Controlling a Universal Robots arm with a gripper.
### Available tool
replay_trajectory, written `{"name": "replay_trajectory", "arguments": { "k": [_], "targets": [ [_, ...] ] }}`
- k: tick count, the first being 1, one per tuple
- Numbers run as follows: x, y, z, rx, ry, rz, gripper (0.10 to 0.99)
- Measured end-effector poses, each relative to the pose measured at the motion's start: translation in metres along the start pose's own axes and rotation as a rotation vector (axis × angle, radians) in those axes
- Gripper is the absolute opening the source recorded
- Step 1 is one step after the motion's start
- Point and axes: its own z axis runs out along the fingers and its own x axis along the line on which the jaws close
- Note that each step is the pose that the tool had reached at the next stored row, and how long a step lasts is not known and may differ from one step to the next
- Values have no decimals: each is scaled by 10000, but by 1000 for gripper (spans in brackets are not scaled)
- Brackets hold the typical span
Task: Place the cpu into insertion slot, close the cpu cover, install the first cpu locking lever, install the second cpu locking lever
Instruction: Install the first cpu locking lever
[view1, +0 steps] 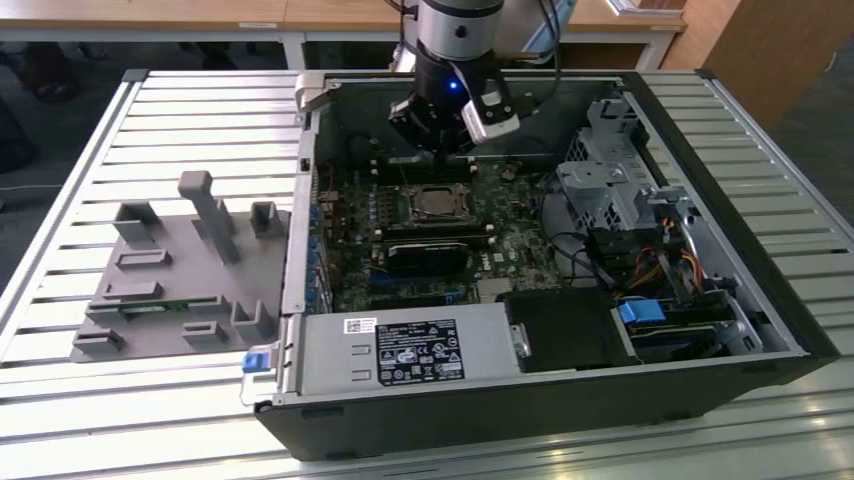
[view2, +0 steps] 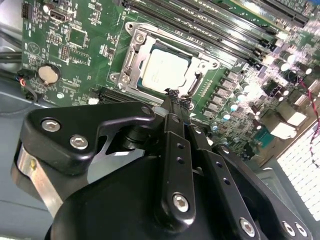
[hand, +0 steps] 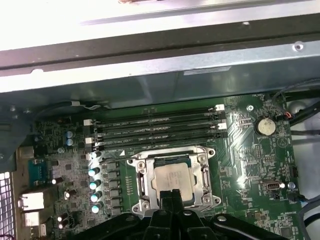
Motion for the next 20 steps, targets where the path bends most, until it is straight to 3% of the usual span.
{"name": "replay_trajectory", "arguments": {
  "k": [4, 20],
  "targets": [
    [0, 0, 0, 7, 22, -296, 106],
    [17, -2, 0, 7, 26, -362, 106]
  ]
}}
